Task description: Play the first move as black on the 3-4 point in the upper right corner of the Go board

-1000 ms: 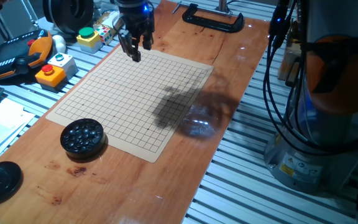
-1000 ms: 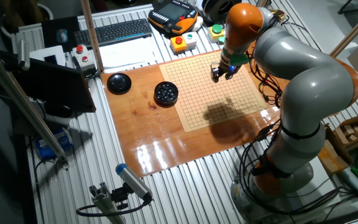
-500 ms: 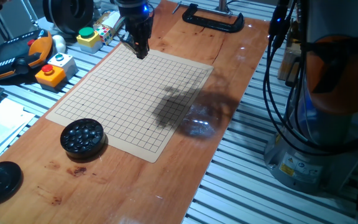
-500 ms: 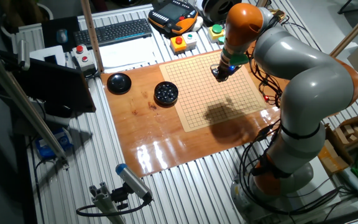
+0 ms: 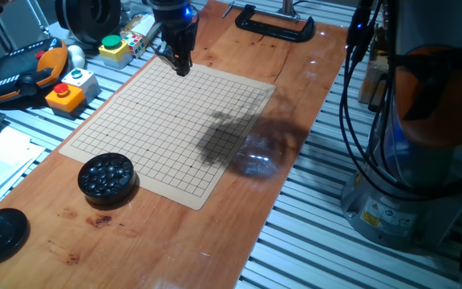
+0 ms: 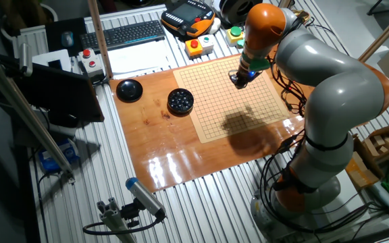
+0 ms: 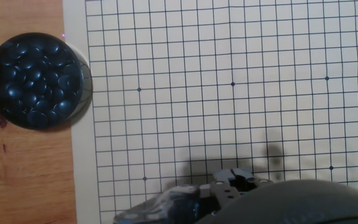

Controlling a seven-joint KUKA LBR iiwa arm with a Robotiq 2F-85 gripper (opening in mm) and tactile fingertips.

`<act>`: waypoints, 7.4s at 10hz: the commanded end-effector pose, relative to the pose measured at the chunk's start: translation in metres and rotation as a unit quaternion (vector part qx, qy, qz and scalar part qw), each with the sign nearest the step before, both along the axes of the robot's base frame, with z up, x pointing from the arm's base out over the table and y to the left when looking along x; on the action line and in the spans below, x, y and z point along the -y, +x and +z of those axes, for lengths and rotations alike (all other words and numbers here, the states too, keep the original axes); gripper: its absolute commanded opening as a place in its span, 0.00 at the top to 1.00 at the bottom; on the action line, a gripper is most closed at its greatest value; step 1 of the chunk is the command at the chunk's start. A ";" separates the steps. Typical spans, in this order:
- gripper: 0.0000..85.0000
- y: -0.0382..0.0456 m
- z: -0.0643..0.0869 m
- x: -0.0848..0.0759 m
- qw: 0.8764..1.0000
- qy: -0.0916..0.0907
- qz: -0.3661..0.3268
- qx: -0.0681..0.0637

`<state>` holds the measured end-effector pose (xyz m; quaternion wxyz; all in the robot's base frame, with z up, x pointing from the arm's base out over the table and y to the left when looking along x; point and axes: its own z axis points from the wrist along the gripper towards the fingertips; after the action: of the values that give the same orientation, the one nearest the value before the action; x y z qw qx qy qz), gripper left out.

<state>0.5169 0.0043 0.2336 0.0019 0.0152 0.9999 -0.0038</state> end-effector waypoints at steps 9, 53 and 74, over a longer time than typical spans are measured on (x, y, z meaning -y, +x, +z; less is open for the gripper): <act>0.99 0.0002 -0.033 -0.040 1.000 -0.005 -0.024 0.013; 0.99 0.0462 -0.088 -0.162 0.999 0.015 -0.042 0.027; 0.99 0.0684 -0.116 -0.211 0.998 0.032 -0.057 0.015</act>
<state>0.5854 0.2154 0.1176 0.0162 0.0733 0.9968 0.0280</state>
